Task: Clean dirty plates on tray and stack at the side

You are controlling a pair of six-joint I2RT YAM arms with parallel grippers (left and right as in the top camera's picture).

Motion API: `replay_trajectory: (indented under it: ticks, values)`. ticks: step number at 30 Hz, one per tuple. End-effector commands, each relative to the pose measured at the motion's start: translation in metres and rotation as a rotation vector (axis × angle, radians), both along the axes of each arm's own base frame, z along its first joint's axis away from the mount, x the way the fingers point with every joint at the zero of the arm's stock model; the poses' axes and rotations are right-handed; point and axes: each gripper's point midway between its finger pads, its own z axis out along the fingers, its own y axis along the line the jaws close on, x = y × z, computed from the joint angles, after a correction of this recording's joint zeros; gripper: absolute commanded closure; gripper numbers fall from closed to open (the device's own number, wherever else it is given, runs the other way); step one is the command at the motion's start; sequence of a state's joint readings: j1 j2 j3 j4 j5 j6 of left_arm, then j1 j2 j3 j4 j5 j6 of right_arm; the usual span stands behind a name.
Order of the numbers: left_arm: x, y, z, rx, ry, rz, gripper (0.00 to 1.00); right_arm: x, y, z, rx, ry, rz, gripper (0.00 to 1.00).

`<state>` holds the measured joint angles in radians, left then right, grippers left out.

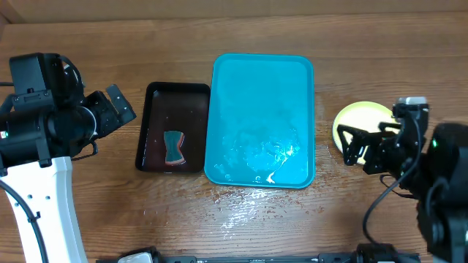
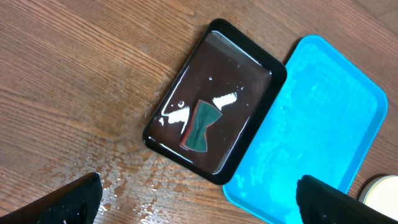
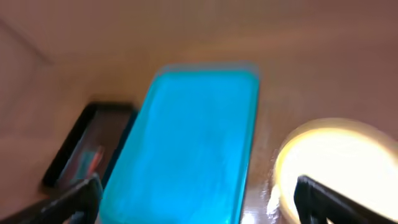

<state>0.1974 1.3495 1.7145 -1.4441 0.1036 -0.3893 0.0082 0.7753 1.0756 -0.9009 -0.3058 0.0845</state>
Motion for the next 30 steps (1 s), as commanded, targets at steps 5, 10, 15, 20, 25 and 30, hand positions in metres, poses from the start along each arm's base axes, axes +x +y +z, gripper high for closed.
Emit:
replay_trajectory:
  ticks: [5,10,15,20,25,30]
  values:
    - [0.002,0.003,0.002,0.011,-0.006,0.000,0.00,-0.021,-0.017,-0.027,-0.070,-0.245,-0.103,0.00]
    - [0.002,0.003,0.002,0.011,-0.006,0.000,0.00,-0.038,-0.024,-0.075,-0.083,-0.256,-0.137,0.00]
    - [0.002,0.003,0.002,0.011,-0.006,0.000,0.00,-0.037,-0.025,-0.114,-0.078,-0.302,-0.144,0.00]
    - [0.002,0.003,0.002,0.011,-0.006,0.000,0.00,-0.025,-0.021,-0.145,-0.066,-0.326,-0.131,0.00]
    - [0.002,0.003,0.002,0.011,-0.006,0.000,0.00,-0.014,-0.021,-0.141,-0.058,-0.426,-0.136,0.00]
    - [0.002,0.003,0.002,0.011,-0.006,0.000,0.00,-0.006,-0.021,-0.133,-0.044,-0.534,-0.142,0.00]
